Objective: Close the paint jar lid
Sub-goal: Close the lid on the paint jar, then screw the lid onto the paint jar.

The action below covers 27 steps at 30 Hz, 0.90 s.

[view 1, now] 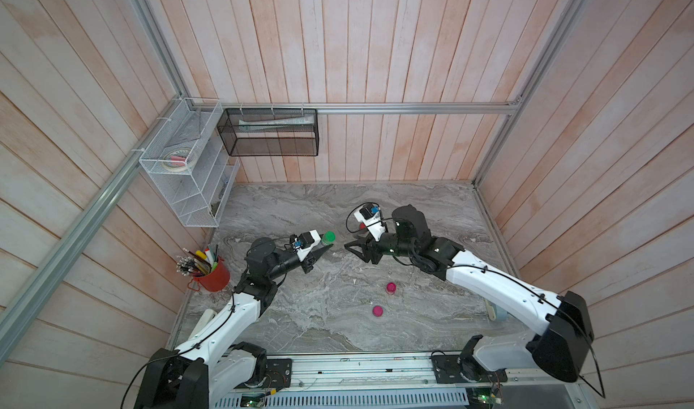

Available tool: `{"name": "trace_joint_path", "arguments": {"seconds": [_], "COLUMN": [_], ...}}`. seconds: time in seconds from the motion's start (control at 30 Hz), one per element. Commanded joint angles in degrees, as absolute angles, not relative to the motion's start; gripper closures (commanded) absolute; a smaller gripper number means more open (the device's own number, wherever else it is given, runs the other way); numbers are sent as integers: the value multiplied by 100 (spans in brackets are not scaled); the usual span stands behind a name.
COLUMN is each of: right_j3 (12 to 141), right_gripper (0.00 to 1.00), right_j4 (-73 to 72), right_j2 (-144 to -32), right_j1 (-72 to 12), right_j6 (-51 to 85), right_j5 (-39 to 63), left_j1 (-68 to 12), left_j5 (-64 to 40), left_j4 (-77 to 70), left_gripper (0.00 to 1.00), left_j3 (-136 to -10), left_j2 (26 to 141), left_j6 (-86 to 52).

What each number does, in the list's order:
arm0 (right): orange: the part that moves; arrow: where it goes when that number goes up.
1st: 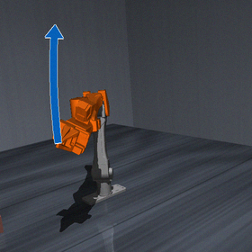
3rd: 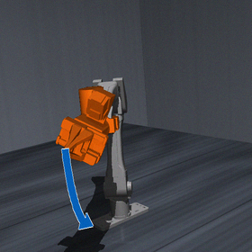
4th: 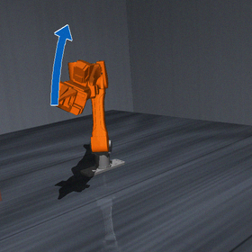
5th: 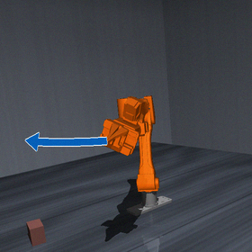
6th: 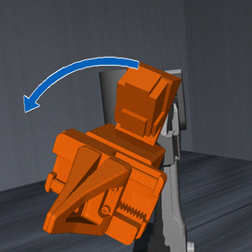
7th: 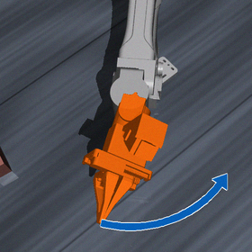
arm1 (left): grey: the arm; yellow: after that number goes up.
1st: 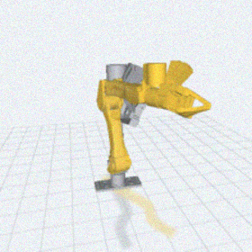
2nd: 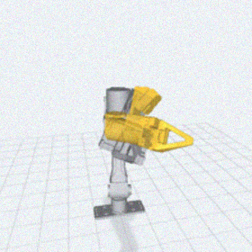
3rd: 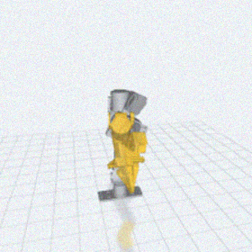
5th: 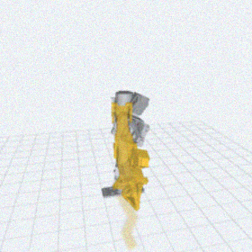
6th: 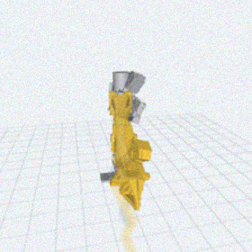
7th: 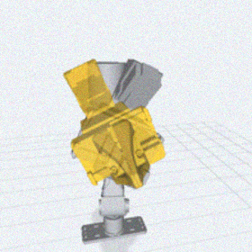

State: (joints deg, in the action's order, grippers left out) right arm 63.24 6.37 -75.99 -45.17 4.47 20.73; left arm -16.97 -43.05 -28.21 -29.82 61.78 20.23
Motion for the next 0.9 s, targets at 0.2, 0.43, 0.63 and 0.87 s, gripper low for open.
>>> {"name": "trace_joint_path", "arguments": {"seconds": [0.2,0.43,0.63,0.87], "right_j3": [6272,6522,6696,6937], "right_gripper": [55,55,53,54], "right_j4": [238,413,400,560], "right_j2": [-7081,-7498,-7734,-7993], "right_j1": [-4525,-4544,-4625,-4716], "right_j6": [-946,-1029,-1079,-1212], "right_j5": [2490,2759,3030,3147], "left_j1": [-1670,-1676,-1677,-1679], "left_j5": [-5694,-5652,-5691,-5665], "left_j4": [-2287,-2304,-2321,-2333], "left_gripper": [67,67,67,67], "left_j3": [-3459,-3451,-3461,-3457], "left_j2": [6478,6476,6513,6499], "left_j6": [1848,1846,1819,1820]}}
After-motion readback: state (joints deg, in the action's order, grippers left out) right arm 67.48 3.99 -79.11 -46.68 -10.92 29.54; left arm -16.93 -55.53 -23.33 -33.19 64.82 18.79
